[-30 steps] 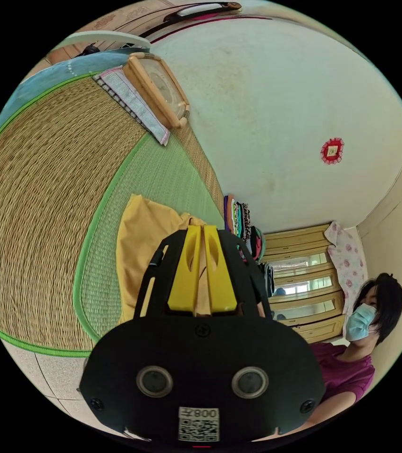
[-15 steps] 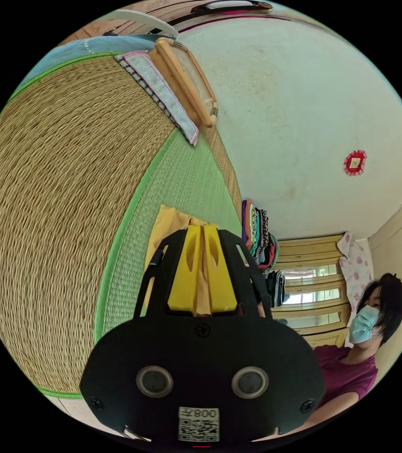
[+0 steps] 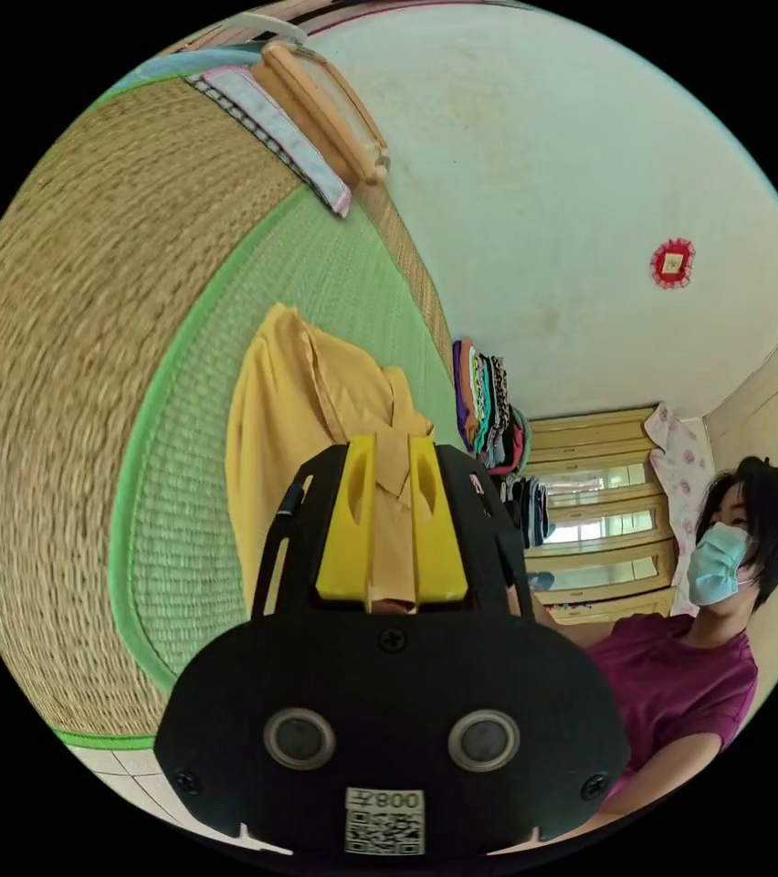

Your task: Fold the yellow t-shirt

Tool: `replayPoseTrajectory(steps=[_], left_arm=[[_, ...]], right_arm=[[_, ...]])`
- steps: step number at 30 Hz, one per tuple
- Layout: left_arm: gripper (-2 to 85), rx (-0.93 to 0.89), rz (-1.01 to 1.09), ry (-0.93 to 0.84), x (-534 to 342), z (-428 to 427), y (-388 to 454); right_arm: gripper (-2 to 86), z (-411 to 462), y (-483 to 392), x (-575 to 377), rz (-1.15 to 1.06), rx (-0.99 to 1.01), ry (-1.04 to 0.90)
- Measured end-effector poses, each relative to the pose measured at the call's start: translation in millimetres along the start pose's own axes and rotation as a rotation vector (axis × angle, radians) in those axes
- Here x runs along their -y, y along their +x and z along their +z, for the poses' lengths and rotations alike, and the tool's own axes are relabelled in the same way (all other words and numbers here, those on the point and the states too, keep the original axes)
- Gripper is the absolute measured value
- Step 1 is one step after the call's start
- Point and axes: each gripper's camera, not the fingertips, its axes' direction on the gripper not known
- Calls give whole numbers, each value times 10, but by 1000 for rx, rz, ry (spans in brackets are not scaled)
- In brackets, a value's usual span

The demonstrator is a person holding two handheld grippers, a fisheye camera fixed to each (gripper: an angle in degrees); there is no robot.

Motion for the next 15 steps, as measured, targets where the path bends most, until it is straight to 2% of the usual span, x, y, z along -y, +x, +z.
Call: replayPoseTrajectory(steps=[6,11,15], left_arm=[[85,50,0,-146,91,726,66],[84,113,-18,-184,272,1065,68],[43,94,-64,-183,370,1262,1]], right_arm=[[20,186,-262,-144,-26,2,4],[25,793,-737,-260,-122,0,-113],[27,1355,-990,-337,-168,-6,-228]])
